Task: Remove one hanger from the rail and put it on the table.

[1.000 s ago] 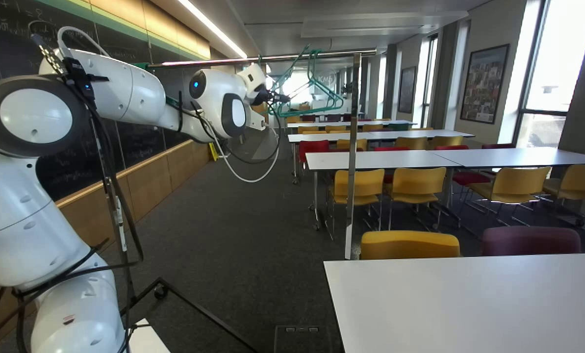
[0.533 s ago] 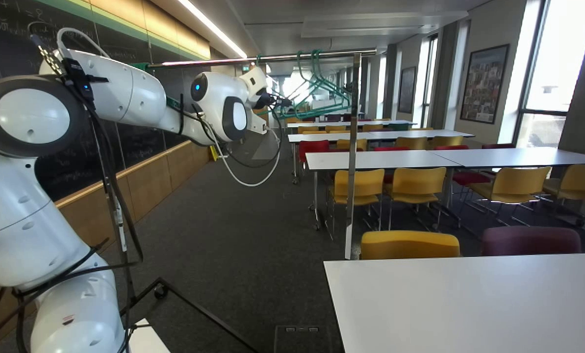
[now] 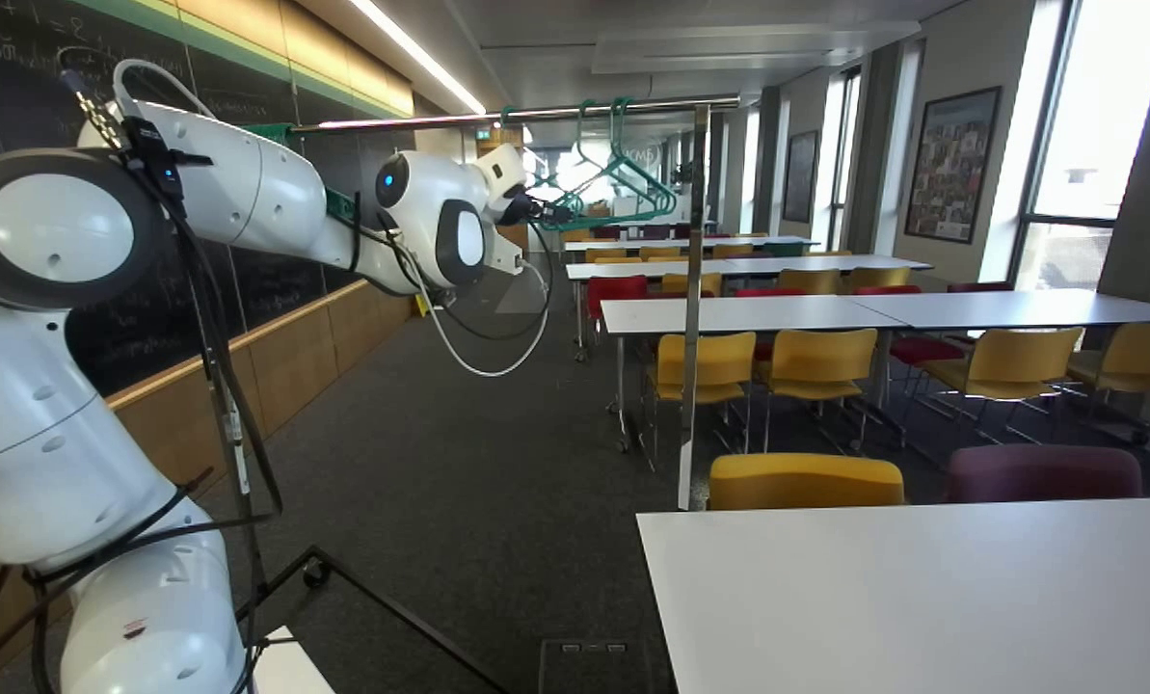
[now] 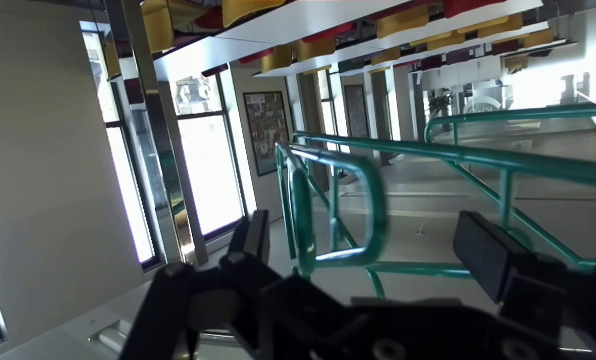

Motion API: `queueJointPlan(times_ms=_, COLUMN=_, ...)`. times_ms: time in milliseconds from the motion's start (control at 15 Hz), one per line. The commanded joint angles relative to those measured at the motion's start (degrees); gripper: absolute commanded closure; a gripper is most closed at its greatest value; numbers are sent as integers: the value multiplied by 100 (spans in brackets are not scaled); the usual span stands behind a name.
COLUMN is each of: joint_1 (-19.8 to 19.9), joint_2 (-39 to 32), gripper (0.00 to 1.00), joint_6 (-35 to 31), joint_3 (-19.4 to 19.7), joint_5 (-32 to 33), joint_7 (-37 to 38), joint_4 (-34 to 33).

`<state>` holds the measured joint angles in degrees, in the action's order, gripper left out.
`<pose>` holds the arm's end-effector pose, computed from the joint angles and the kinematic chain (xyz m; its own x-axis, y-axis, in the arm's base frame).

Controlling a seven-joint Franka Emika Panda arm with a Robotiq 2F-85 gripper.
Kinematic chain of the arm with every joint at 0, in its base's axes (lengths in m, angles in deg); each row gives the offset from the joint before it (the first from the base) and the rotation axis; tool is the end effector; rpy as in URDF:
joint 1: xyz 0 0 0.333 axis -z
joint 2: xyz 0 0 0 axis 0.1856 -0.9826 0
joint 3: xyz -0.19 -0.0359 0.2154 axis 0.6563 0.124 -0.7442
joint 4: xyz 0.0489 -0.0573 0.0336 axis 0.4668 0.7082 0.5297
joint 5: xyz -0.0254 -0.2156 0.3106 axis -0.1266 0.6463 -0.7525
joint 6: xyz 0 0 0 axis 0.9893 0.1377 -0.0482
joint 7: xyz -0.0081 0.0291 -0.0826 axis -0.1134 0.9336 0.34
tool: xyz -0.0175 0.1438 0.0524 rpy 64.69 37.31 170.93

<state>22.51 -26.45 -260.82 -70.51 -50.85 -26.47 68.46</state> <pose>0.5397 0.0936 0.6489 0.1545 -0.1426 0.9776 0.0881 -0.9836 -0.1574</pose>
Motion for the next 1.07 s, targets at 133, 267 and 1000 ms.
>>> queueJointPlan(times_ms=133, joint_1=60, joint_2=538, gripper=0, joint_6=99, joint_3=45, joint_5=-48, joint_7=44, joint_4=207)
queueJointPlan(times_ms=267, joint_1=132, joint_2=635, gripper=0, joint_6=132, joint_3=37, joint_5=-89, joint_7=69, joint_4=234)
queueJointPlan(times_ms=1000, joint_1=2251, joint_2=677, gripper=0, joint_6=282, joint_3=-1292, joint_5=-193, joint_7=147, joint_4=192)
